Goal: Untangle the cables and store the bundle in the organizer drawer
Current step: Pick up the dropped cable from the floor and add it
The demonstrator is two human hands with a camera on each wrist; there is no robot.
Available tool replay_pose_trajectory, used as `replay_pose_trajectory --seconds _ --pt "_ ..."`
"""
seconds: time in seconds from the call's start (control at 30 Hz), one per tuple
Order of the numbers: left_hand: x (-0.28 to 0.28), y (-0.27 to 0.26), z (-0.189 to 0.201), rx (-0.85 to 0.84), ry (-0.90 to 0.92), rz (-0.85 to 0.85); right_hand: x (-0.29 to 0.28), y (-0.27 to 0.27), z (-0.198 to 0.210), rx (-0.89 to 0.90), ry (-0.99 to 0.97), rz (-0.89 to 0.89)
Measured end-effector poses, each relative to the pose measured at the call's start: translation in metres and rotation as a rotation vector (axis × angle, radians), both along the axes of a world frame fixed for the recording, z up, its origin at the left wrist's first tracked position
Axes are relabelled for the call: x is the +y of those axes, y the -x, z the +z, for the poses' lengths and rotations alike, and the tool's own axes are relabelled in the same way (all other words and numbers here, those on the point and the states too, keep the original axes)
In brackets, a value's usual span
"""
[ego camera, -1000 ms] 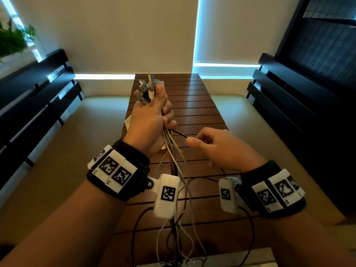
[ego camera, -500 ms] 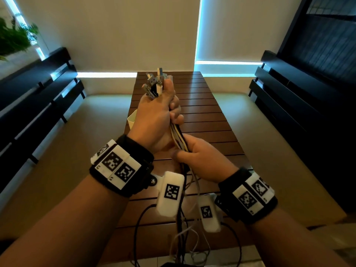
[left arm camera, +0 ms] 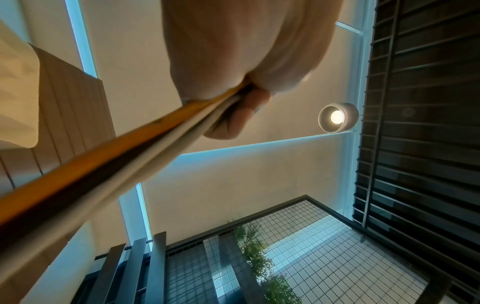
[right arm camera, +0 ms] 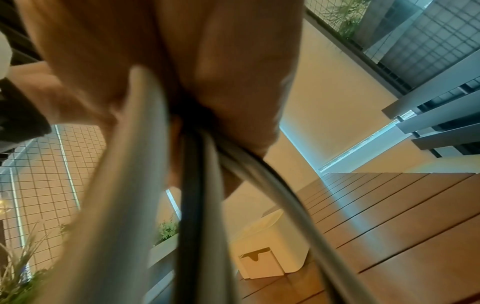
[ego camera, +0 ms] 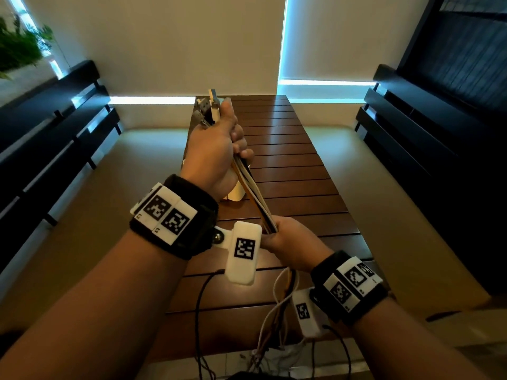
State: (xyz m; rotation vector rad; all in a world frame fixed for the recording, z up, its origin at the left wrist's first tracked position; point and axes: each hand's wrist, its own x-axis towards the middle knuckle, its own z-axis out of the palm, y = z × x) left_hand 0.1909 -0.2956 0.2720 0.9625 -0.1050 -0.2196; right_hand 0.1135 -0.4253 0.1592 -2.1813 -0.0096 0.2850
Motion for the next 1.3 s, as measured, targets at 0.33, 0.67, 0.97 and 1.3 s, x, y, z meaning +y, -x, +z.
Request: replay_pose_trajectory --seconds 0.33,0.67,0.97,1.3 --pt "-0.001 0.02 -0.02 -0.061 -0.104 -0.105 -0.021 0.004 0.036 -0.022 -0.065 0.067" --pt "-0.009 0.028 -0.026 -0.146 -0.106 -0.192 0.012 0.003 0.029 -0.123 -0.725 0.056" --pt "-0.005 0.029 -0.04 -0.266 -0.222 -0.231 -0.026 -0.001 0.041 -0.138 -0.542 0.098" --pt "-0.012 0.045 -0.054 -0.284 -0.337 -0.318 -0.02 -0.003 0.09 -0.471 -0.445 0.111"
